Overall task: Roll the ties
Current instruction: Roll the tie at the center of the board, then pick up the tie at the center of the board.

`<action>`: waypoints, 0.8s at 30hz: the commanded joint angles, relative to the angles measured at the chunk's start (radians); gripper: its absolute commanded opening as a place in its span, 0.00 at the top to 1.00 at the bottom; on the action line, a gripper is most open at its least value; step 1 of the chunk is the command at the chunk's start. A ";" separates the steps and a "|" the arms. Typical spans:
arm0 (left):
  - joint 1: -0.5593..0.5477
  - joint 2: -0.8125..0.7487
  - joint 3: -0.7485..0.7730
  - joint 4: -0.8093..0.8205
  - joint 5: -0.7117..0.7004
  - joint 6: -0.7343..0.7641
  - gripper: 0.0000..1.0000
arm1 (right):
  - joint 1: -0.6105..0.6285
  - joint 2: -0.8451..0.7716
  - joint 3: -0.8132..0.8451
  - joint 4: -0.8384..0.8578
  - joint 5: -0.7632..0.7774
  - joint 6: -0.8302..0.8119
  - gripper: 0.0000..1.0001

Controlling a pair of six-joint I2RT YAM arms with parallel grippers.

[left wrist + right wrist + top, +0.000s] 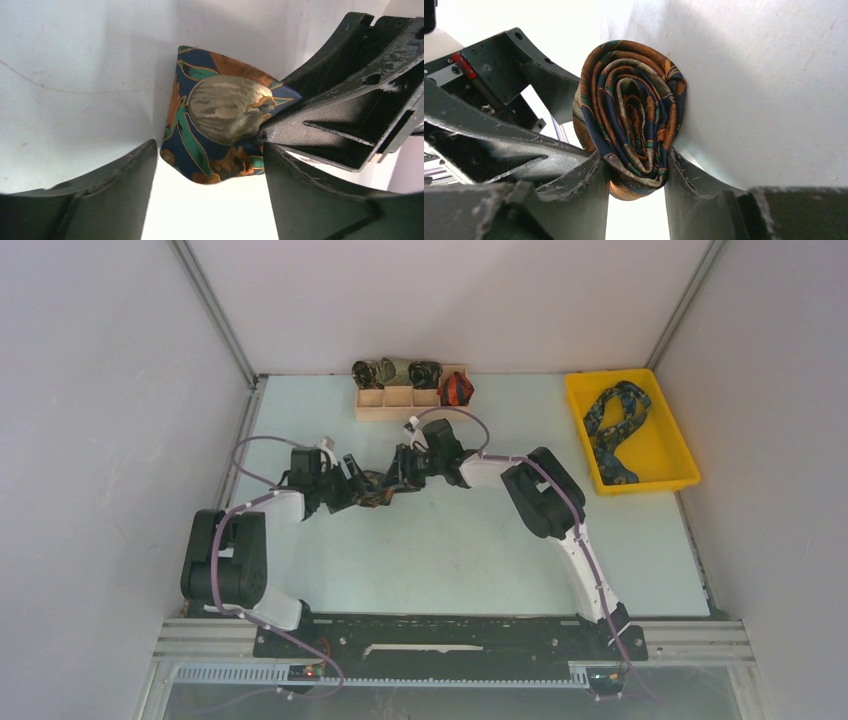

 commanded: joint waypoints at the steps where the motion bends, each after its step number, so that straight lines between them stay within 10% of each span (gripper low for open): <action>1: -0.001 -0.089 -0.016 -0.026 -0.017 -0.025 0.15 | 0.008 0.016 0.042 -0.019 -0.006 0.010 0.80; 5: -0.001 -0.179 -0.031 -0.102 -0.071 -0.040 0.00 | 0.005 0.013 0.047 -0.021 -0.018 0.027 0.87; 24: -0.001 -0.702 0.006 -0.542 -0.260 0.034 0.00 | -0.019 -0.021 0.088 -0.017 -0.060 0.093 1.00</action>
